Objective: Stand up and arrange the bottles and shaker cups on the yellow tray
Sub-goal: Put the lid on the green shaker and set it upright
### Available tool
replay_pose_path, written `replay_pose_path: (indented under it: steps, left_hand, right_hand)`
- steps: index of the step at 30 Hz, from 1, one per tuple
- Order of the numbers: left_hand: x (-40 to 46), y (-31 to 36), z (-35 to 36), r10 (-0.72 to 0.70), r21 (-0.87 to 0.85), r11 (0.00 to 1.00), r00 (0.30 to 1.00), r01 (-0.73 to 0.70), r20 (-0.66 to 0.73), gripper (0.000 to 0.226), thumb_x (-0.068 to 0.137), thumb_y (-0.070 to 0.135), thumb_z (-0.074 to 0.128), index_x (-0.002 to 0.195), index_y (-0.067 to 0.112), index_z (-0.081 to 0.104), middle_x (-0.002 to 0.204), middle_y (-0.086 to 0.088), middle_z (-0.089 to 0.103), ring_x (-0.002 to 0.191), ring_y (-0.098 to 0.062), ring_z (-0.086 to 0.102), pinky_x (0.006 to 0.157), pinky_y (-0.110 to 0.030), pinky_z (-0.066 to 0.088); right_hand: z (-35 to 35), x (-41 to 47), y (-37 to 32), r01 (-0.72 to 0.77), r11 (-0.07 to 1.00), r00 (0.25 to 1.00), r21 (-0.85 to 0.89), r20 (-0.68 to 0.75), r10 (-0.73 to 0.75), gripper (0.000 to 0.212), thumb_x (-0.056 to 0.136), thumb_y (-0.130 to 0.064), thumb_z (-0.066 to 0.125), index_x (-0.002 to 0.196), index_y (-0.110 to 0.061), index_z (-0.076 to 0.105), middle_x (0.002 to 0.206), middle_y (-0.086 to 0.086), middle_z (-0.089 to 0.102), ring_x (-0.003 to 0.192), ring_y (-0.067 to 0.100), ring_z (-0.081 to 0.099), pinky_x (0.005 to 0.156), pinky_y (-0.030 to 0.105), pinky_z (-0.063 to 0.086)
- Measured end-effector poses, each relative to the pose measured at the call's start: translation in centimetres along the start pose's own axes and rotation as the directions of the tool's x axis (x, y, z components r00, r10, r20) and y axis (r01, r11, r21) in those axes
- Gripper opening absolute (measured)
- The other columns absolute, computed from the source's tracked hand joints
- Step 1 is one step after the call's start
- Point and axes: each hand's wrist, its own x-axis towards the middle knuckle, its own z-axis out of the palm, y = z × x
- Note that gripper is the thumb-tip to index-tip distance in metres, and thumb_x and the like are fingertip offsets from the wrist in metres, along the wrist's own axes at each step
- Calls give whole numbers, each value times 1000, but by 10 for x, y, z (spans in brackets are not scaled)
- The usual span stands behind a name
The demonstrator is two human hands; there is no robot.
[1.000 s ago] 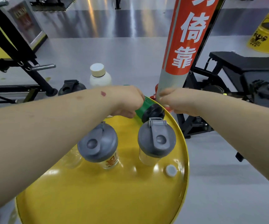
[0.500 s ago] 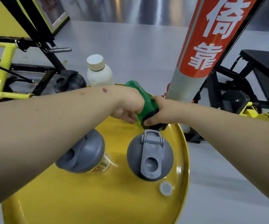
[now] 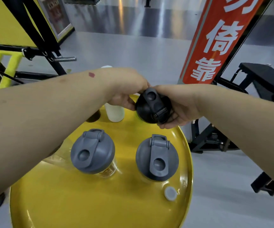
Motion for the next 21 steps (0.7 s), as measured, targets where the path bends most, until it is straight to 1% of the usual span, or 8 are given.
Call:
replay_pose_path:
  steps: [3, 5, 7, 10, 13, 15, 17, 21]
  left_hand:
    - [5, -4, 2, 52, -140, 988, 997, -59, -53, 19, 95, 17, 58, 108, 8, 69, 104, -12, 73, 92, -30, 73, 87, -48, 61]
    - [3, -8, 5, 65, -245, 966, 995, -81, -70, 16, 99, 21, 53, 101, 13, 67, 94, -7, 68, 87, -26, 66, 95, -47, 57]
    - [4, -11, 7, 79, -295, 951, 995, -91, -53, 17, 100, 25, 53, 105, 15, 67, 94, -4, 66, 88, -24, 66, 97, -47, 56]
    - [0, -12, 7, 64, -202, 977, 998, -67, -22, 26, 100, 33, 53, 119, 17, 62, 107, -3, 67, 100, -28, 66, 98, -49, 52]
    - [3, -18, 11, 71, -150, 986, 997, -75, -31, 31, 102, 37, 52, 123, 17, 61, 112, -4, 68, 105, -27, 66, 97, -49, 53]
    - [6, -21, 14, 128, -193, 973, 991, -130, -25, 29, 103, 35, 51, 120, 15, 64, 114, -8, 72, 106, -27, 69, 99, -48, 54]
    - [8, -22, 16, 163, -223, 961, 986, -165, -26, 25, 104, 32, 50, 116, 15, 65, 115, -11, 73, 108, -27, 70, 99, -48, 54]
    - [8, -20, 15, 166, -224, 959, 985, -171, -42, 25, 104, 30, 50, 122, 20, 63, 116, -9, 73, 106, -27, 70, 97, -48, 55]
  right_hand:
    - [2, -1, -2, -2, 1000, 1000, 13, -17, 2, 79, 79, -79, 51, 107, -8, 71, 82, 19, 77, 76, 33, 76, 60, 32, 59]
    - [2, -3, -2, -1, 999, 999, 47, -33, 3, 82, 80, -82, 45, 105, -9, 71, 84, 19, 77, 75, 32, 76, 58, 31, 59]
    - [3, -5, -2, -12, 998, 999, 61, -40, 15, 83, 82, -83, 39, 103, -9, 71, 87, 17, 74, 69, 28, 74, 55, 28, 59]
    - [6, -8, -2, -26, 997, 998, 68, -47, 30, 87, 85, -84, 27, 99, -9, 69, 81, 17, 72, 58, 23, 71, 49, 24, 55]
    - [8, -8, 1, -24, 1000, 997, 12, -76, 25, 89, 89, -81, 20, 106, -8, 68, 79, 19, 76, 55, 24, 71, 48, 24, 55]
    - [7, -10, 2, -18, 999, 993, -40, -121, 13, 88, 90, -79, 21, 110, -7, 67, 87, 21, 76, 61, 27, 72, 53, 27, 56]
    - [6, -12, 3, 3, 999, 985, -49, -171, -12, 81, 91, -76, 29, 113, -6, 64, 95, 22, 71, 72, 32, 71, 62, 32, 57]
    - [9, -15, 1, 81, 989, 982, 125, -179, -58, 59, 95, -62, 47, 128, -14, 53, 113, 26, 60, 91, 42, 69, 73, 44, 61]
